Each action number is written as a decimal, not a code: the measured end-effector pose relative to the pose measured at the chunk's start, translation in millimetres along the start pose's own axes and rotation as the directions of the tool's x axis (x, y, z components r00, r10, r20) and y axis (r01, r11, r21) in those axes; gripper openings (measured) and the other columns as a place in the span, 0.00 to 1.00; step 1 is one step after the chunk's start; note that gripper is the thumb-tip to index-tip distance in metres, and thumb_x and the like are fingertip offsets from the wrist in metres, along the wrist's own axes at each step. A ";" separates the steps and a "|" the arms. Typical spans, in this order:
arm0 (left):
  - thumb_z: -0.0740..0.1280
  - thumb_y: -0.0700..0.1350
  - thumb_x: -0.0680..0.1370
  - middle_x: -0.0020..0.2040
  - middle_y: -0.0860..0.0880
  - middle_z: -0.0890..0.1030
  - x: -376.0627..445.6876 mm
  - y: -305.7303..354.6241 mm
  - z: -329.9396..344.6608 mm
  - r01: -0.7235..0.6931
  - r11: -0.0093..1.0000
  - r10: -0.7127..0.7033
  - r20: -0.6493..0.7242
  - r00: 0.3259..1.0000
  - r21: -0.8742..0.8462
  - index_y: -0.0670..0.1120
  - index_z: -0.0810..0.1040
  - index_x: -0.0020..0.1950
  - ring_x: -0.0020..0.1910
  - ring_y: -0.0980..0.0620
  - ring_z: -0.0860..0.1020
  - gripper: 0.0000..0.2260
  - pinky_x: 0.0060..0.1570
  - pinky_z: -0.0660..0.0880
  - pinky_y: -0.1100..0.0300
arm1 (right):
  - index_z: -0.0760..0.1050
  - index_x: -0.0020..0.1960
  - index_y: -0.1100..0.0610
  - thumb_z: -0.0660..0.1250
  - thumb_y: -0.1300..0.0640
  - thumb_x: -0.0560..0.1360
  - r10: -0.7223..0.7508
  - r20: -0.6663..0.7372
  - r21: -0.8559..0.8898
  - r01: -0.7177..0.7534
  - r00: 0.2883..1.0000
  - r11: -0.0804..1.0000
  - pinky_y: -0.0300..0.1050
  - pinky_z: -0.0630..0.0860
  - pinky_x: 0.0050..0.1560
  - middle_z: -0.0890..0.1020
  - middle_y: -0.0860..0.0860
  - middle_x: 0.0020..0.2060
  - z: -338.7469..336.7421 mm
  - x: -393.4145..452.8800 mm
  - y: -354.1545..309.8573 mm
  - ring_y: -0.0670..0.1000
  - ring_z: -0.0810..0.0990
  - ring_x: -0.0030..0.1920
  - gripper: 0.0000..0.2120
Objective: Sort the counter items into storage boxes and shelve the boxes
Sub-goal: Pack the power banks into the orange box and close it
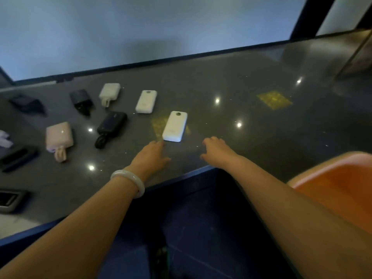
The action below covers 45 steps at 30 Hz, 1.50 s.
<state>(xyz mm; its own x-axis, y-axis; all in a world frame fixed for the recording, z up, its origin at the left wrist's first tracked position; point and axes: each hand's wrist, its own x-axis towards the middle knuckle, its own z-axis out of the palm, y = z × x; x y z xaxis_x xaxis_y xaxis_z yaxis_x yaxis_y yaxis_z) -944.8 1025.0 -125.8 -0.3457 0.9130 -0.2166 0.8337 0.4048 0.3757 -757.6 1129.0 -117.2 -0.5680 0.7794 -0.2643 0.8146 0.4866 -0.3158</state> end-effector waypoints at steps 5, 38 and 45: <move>0.69 0.52 0.76 0.69 0.44 0.69 29.8 -40.4 -15.7 0.051 0.999 -0.051 -0.005 0.999 0.012 0.45 0.66 0.72 0.66 0.45 0.71 0.27 0.62 0.69 0.53 | 0.65 0.69 0.60 0.67 0.48 0.77 0.037 0.021 0.022 -0.038 0.999 0.999 0.52 0.70 0.62 0.71 0.59 0.65 11.1 45.7 -30.6 0.60 0.70 0.65 0.27; 0.74 0.59 0.69 0.67 0.39 0.64 278.4 -79.3 -52.3 0.262 0.965 -0.256 -0.196 0.946 0.003 0.41 0.59 0.71 0.66 0.39 0.64 0.41 0.63 0.66 0.46 | 0.56 0.72 0.54 0.68 0.35 0.66 0.413 -0.160 0.135 -0.395 0.896 0.909 0.52 0.67 0.61 0.62 0.56 0.65 38.3 200.0 -86.6 0.58 0.64 0.65 0.43; 0.74 0.56 0.70 0.69 0.41 0.62 246.2 -81.7 -43.1 0.169 0.985 -0.164 -0.131 0.978 0.025 0.44 0.56 0.74 0.67 0.39 0.62 0.41 0.65 0.64 0.46 | 0.59 0.70 0.56 0.68 0.33 0.65 0.430 -0.114 0.076 -0.423 0.896 0.903 0.53 0.68 0.60 0.65 0.56 0.65 34.6 190.7 -80.8 0.59 0.65 0.65 0.43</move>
<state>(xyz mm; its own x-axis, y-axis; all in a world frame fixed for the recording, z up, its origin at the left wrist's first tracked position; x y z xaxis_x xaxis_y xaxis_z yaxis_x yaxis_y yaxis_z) -1116.5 1218.9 -171.0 -0.5315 0.8327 -0.1550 0.7739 0.5518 0.3107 -935.8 1224.6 -173.6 -0.1457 0.9521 -0.2690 0.9670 0.0796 -0.2421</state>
